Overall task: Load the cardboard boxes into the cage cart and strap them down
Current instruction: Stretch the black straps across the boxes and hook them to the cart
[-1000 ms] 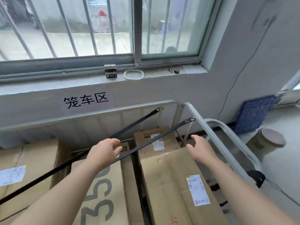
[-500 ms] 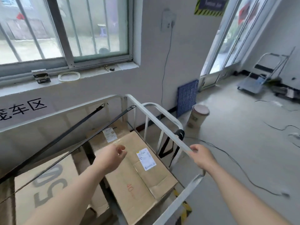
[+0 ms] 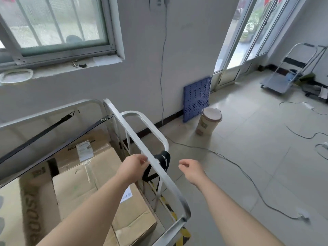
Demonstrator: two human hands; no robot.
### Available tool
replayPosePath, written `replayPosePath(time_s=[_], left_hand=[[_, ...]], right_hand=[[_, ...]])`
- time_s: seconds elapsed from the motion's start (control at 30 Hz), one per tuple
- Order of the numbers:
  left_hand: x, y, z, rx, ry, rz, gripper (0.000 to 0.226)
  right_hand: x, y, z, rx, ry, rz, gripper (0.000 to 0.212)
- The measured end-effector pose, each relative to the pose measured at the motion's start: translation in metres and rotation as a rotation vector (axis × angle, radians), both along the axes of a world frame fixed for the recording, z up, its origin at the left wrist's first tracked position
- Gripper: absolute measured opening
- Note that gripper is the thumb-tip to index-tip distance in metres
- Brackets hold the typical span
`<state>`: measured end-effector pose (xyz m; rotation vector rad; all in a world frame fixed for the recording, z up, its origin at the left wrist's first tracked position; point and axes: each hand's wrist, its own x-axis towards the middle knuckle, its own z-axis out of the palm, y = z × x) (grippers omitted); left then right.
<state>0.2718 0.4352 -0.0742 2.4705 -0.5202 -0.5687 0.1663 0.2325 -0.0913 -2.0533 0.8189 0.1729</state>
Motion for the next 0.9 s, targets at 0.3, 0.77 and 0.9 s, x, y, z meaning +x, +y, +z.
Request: replayPosePath(time_s=[0.3,0.77,0.9], left_hand=[[0.037,-0.073,-0.042,0.214,0.012,-0.066,0.037],[0.045,-0.084,-0.060,0.116,0.028,0.100,0.017],[0.042,-0.084,-0.047,-0.024,0.003,0.171,0.013]], right_hand=[[0.065,-0.028,-0.049,0.178,0.092,0.163,0.047],[0.068,-0.063,-0.058,0.184,-0.026,0.087,0.006],[0.059,-0.083,-0.044,0.203,-0.109,0.046,0.004]])
